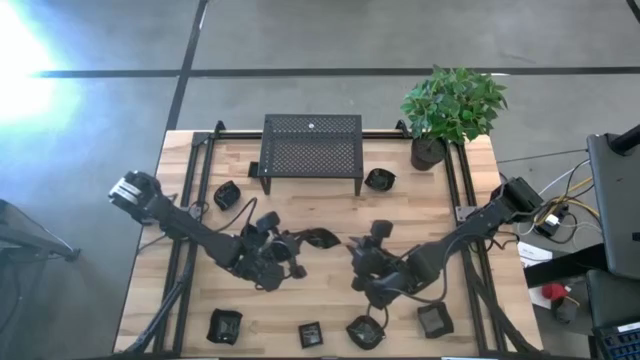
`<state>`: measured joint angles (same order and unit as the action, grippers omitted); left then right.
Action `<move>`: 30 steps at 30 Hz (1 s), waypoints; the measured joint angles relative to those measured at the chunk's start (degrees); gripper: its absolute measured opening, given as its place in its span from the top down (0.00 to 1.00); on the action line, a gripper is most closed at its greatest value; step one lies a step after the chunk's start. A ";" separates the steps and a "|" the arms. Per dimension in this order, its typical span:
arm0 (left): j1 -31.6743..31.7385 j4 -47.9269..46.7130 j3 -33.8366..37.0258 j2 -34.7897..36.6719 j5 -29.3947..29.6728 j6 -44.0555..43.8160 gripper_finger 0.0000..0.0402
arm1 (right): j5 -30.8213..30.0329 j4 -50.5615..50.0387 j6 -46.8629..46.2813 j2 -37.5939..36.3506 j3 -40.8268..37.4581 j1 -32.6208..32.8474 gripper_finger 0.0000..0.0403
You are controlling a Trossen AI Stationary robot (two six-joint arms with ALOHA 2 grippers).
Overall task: Pick & Place Mini shaped plates
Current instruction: Stack the black leaf shaped plate on top of the other black leaf shaped plate
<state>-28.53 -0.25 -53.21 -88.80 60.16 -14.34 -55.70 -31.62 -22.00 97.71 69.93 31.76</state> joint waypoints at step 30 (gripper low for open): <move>0.20 15.27 0.00 -3.55 3.43 13.51 1.00 | 1.86 4.90 1.03 0.00 -0.09 -4.10 0.82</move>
<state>-28.34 15.03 -53.21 -92.36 63.59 -0.83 -53.84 -26.72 -20.97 97.71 69.84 27.66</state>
